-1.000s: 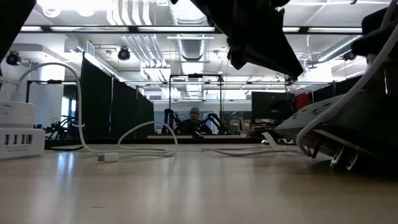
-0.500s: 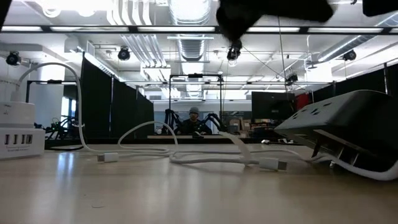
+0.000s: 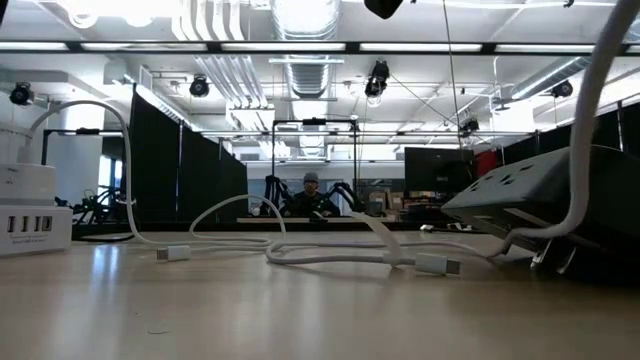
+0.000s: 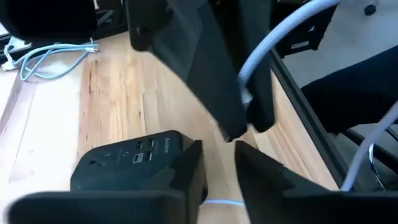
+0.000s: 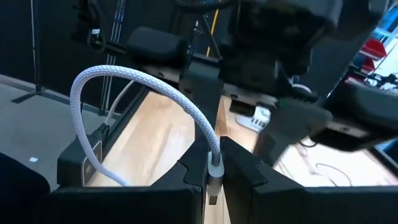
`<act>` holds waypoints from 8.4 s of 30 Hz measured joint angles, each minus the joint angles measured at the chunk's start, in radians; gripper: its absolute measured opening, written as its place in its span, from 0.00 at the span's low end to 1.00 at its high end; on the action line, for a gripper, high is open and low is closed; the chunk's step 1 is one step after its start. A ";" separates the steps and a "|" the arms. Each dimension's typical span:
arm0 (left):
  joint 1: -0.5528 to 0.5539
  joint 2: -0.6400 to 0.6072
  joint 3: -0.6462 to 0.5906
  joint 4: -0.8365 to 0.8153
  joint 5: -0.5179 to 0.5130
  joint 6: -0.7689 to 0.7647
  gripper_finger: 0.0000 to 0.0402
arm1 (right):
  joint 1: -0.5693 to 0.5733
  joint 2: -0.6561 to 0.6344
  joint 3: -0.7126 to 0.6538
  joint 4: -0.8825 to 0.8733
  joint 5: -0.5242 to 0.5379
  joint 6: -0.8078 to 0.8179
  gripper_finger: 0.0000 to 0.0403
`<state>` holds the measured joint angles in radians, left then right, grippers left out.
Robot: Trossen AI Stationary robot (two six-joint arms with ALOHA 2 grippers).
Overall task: Insert USB
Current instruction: Insert the purple charger cable into the black outlet extension
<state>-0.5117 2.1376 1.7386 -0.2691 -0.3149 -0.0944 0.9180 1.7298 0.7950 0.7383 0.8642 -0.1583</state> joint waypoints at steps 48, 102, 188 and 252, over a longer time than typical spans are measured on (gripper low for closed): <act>-0.007 -0.002 0.000 0.075 0.021 -0.031 0.01 | -0.001 -0.012 0.022 -0.037 -0.030 0.017 0.09; 0.037 -0.009 0.000 0.023 0.561 -0.110 0.00 | -0.064 -0.010 0.375 -0.714 -0.373 -0.298 0.29; 0.056 -0.011 0.000 -0.055 0.916 -0.308 0.00 | -0.040 0.244 0.622 -0.739 -0.083 -1.601 0.22; 0.089 -0.012 -0.001 -0.265 0.029 -0.157 0.16 | 0.022 0.144 0.716 -1.788 -0.336 0.495 0.03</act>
<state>-0.4224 2.1254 1.7378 -0.5346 -0.2862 -0.2513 0.9404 1.8737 1.5114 -1.0501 0.5286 0.3371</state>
